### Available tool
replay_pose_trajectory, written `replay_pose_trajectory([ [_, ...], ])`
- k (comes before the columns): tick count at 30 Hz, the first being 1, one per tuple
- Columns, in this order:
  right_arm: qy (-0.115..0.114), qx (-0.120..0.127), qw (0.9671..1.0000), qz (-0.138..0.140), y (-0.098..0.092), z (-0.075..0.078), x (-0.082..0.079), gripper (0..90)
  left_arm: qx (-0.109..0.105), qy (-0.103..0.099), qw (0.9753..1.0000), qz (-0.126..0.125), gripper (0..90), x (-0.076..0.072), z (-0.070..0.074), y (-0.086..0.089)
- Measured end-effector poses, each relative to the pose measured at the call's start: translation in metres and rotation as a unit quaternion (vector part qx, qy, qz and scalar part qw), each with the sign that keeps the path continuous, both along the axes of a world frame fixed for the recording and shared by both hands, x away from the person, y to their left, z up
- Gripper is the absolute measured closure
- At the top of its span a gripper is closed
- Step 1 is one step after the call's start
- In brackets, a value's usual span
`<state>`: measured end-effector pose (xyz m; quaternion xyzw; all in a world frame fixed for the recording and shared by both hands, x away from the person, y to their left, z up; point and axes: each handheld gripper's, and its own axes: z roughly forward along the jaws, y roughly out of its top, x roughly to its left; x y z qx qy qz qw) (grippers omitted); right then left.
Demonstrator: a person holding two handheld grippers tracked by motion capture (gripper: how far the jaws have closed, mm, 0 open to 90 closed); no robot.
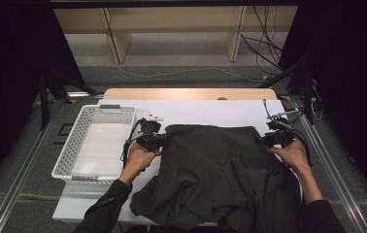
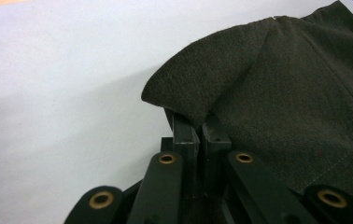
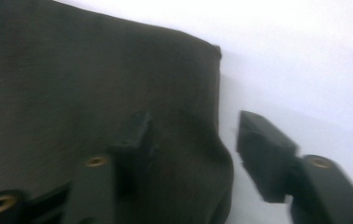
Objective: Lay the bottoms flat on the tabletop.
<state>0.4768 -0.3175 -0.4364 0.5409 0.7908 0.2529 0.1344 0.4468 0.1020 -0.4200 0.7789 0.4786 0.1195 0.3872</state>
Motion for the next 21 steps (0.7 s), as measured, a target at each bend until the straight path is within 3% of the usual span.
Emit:
replay_pose_trajectory([
  [5,0.03,-0.001,0.9995,-0.004,0.0,-0.016,0.015,38.6,0.003,0.002,1.0,-0.001,86.2,0.001,-0.002,0.0],
  [11,0.047,-0.001,0.9988,0.012,0.005,-0.021,0.018,43.3,0.007,0.004,1.0,0.0,86.2,0.001,-0.005,-0.001],
  [12,0.066,-0.002,0.9976,0.022,0.007,-0.025,0.02,43.1,0.008,0.006,1.0,0.001,86.2,0.001,-0.006,-0.001],
  [13,0.062,-0.006,0.9978,0.023,0.009,-0.025,0.02,43.7,0.01,0.006,0.9999,0.002,86.2,0.002,-0.007,-0.001],
  [15,0.063,-0.013,0.9978,0.019,0.012,-0.025,0.021,51.1,0.01,0.006,0.9999,0.002,86.2,0.002,-0.007,-0.002],
  [18,0.049,-0.041,0.9979,0.014,0.017,-0.025,0.02,73.8,0.012,0.006,0.9999,0.0,86.2,0.003,-0.009,-0.001],
  [21,0.048,-0.035,0.998,0.023,0.019,-0.025,0.021,88.3,0.012,0.007,0.9999,0.0,86.3,0.003,-0.01,-0.001],
])
